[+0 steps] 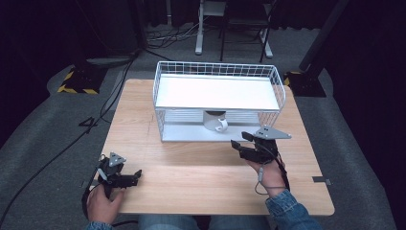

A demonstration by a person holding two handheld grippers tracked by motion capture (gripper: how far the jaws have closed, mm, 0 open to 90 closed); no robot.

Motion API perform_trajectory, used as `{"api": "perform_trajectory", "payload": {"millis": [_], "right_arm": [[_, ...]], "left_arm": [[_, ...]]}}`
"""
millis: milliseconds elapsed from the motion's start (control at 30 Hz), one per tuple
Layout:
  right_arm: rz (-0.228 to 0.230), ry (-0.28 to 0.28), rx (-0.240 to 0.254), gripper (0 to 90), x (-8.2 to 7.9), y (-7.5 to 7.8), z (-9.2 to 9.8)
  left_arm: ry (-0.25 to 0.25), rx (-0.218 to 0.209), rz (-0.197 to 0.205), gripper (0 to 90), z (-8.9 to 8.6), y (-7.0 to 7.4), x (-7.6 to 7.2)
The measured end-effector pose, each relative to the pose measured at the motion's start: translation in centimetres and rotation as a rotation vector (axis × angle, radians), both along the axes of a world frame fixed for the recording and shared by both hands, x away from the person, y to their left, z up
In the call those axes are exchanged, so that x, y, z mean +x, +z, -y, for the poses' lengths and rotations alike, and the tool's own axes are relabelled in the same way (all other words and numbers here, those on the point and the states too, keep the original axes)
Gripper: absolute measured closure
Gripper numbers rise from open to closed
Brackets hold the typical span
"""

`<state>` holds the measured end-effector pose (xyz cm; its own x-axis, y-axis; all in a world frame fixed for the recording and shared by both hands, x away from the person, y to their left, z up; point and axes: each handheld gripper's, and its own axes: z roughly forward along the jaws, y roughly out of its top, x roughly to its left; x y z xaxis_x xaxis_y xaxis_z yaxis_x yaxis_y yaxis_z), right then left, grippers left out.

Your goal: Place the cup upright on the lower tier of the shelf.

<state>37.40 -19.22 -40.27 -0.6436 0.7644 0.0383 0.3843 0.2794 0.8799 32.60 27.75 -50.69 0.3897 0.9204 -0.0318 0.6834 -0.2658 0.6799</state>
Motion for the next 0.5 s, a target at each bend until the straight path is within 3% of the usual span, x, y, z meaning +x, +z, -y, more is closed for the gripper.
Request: {"api": "perform_trajectory", "payload": {"millis": [367,500], "right_arm": [[-0.064,0.004,0.022,34.5,-1.6,-1.3,4.0],[-0.097,0.013,0.021,26.4,-2.1,-2.2,6.0]], "left_arm": [[-0.001,0.004,0.000,4.8,0.0,0.0,0.2],[0.001,0.002,-0.003,4.7,0.0,0.0,0.3]]}}
